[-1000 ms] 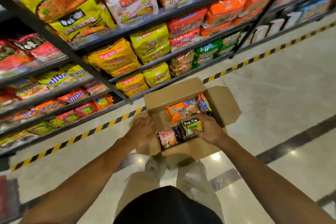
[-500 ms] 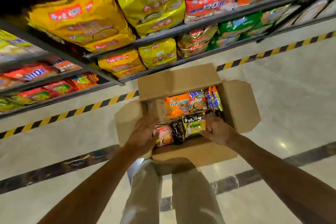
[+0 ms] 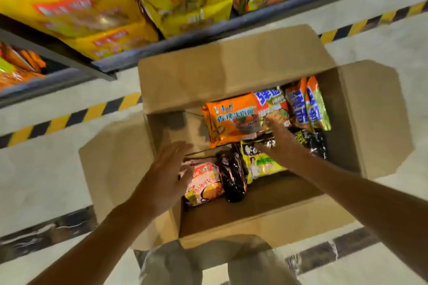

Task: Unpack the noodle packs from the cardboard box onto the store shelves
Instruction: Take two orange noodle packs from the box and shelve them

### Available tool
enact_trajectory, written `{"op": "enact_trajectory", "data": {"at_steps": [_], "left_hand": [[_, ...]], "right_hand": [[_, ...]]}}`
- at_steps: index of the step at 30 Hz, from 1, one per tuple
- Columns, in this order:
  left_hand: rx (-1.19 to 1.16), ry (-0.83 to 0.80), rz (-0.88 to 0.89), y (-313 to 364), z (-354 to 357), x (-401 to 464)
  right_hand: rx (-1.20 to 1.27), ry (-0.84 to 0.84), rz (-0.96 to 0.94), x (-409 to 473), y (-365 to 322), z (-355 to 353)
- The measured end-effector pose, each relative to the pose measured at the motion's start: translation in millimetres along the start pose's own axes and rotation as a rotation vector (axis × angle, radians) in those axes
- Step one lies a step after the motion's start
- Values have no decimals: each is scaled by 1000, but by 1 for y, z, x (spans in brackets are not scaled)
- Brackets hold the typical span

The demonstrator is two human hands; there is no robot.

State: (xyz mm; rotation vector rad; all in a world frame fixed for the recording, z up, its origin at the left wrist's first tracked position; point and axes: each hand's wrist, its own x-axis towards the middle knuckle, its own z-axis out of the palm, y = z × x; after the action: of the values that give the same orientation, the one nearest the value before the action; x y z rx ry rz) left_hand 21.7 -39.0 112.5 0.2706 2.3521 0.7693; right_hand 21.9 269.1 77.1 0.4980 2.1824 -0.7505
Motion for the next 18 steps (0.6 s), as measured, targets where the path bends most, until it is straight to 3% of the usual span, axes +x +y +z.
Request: {"op": "enact_trajectory", "data": {"at_steps": [6,9,14,18], "left_hand": [[-204,1,-86,-32,51,10],[-210,-35,-77,-46,68,2],[-145,-124,-92,-59,74,-9],[-127,-172,-171,-46,63,-10]], "right_hand": [[310,152,159,70,7,25],[342,182,269,95,2,45],[269,157,330,102,-2,54],[388,83,281,80,2,36]]}}
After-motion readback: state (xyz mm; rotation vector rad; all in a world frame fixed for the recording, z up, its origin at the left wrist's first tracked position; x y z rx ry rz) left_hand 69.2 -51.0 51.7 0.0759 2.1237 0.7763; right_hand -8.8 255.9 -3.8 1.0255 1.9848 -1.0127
